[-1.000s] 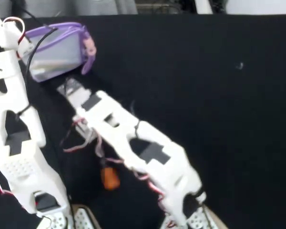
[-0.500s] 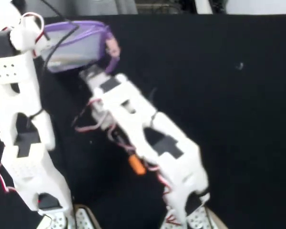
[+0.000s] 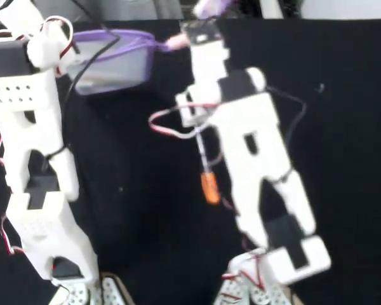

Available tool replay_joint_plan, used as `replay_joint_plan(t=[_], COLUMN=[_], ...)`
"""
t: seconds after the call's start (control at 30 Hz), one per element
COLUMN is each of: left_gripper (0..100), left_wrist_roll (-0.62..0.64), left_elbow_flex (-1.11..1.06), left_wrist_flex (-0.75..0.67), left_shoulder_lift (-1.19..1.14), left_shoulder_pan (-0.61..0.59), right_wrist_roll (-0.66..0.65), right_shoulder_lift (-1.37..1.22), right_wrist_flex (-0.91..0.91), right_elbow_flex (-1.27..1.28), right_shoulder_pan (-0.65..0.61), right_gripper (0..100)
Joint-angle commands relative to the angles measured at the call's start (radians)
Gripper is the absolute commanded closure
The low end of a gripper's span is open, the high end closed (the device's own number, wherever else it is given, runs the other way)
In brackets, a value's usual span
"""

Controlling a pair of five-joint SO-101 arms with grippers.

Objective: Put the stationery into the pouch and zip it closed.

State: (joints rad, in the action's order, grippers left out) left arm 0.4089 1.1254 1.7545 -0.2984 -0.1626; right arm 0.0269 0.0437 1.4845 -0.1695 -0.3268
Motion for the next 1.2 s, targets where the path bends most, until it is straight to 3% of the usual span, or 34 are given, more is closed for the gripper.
replay_joint_plan(t=[0.0,0.17,0.37,0.67,1.17], left_gripper=[97,97,97,97,97], left_wrist_roll=[-0.003,0.031,0.034,0.032,0.032], left_elbow_flex=[0.01,0.015,0.012,0.012,0.012], left_wrist_flex=[0.003,0.003,0.003,0.003,0.003], left_shoulder_lift=[0.077,0.086,0.086,0.086,0.084], left_shoulder_pan=[0.042,0.044,0.045,0.039,0.067], right_wrist_roll=[0.008,0.011,0.011,0.005,0.003], right_shoulder_lift=[0.205,0.323,0.406,0.604,0.877], right_wrist_flex=[-0.084,-0.212,-0.394,-0.862,-1.61], right_elbow_flex=[-0.041,-0.041,0.001,0.397,0.869], right_shoulder_pan=[0.011,0.009,-0.1,-0.219,-0.216], right_gripper=[98.7,98.7,98.7,98.7,98.7])
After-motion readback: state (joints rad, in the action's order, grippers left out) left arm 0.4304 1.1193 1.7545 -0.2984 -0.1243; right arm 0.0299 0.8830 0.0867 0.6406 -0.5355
